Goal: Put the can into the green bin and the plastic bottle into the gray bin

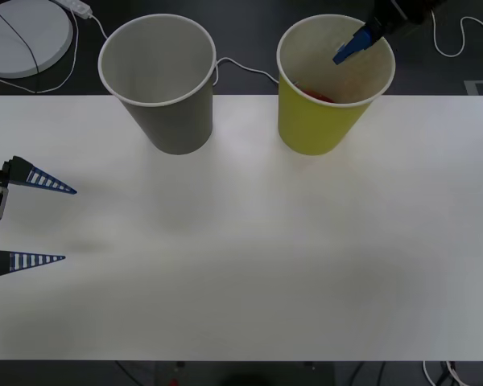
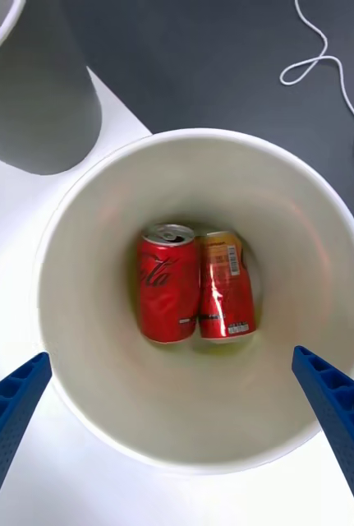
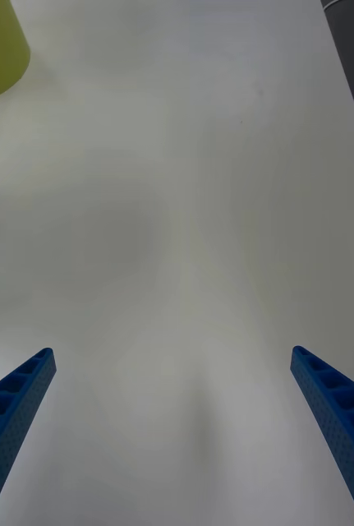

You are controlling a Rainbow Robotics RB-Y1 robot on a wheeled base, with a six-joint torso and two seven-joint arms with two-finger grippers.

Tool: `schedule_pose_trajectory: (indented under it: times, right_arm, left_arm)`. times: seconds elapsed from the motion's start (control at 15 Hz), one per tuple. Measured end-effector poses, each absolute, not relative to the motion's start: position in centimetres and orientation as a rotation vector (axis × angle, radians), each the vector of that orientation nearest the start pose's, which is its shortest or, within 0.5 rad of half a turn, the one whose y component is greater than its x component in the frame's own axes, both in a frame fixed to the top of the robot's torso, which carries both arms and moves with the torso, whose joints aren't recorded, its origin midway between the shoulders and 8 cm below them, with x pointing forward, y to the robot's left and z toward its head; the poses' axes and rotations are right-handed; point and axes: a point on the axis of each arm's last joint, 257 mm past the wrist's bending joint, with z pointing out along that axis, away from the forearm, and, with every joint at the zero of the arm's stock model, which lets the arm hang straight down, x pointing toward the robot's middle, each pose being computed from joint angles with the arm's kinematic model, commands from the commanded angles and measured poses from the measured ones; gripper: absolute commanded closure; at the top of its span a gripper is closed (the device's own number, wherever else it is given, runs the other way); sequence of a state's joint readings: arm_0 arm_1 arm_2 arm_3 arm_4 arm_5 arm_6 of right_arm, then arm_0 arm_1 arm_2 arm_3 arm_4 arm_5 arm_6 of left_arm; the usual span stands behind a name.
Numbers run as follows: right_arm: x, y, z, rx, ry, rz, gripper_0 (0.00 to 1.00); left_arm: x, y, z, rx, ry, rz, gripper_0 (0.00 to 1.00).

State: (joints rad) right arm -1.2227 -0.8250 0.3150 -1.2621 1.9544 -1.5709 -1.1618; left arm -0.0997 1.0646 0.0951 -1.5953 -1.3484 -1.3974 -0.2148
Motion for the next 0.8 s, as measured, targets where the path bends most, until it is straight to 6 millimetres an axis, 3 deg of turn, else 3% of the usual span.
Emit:
schedule_pose_trajectory:
  times: [0.33, 0.8]
  right_arm:
    - [54.5, -20.7, 1.6, -1.133, 2.146, 0.171, 0.0]
    - [48.5, -22.3, -0.1, -1.248, 2.005, 0.25, 0.0]
  left_arm:
    - [38.3, 31.7, -19.1, 1.836, 1.456, -0.241, 0.0]
    - [38.3, 31.7, -19.1, 1.836, 1.456, -0.241, 0.0]
